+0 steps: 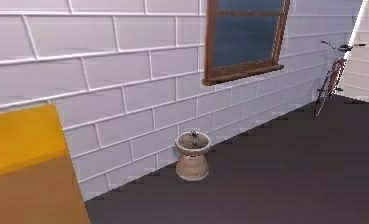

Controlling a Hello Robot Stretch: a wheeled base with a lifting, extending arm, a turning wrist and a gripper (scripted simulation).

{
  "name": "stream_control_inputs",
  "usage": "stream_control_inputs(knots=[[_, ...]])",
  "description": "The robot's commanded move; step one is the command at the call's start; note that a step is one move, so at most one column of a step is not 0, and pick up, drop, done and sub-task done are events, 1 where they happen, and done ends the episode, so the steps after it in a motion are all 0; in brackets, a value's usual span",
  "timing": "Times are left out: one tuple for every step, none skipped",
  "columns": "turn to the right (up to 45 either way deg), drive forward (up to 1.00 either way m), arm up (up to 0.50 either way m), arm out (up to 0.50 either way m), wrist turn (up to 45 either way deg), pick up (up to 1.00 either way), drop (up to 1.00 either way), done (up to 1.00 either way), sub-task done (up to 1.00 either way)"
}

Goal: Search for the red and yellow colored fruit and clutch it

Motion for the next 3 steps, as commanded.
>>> stream_control_inputs(knots=[[0.0,0.70,0.00,0.00,0.0,0.00,0.00,0.00,0.00],[-45.0,0.00,0.00,0.00,0.0,0.00,0.00,0.00,0.00],[-45.0,0.00,0.00,0.00,0.0,0.00,0.00,0.00,0.00]])
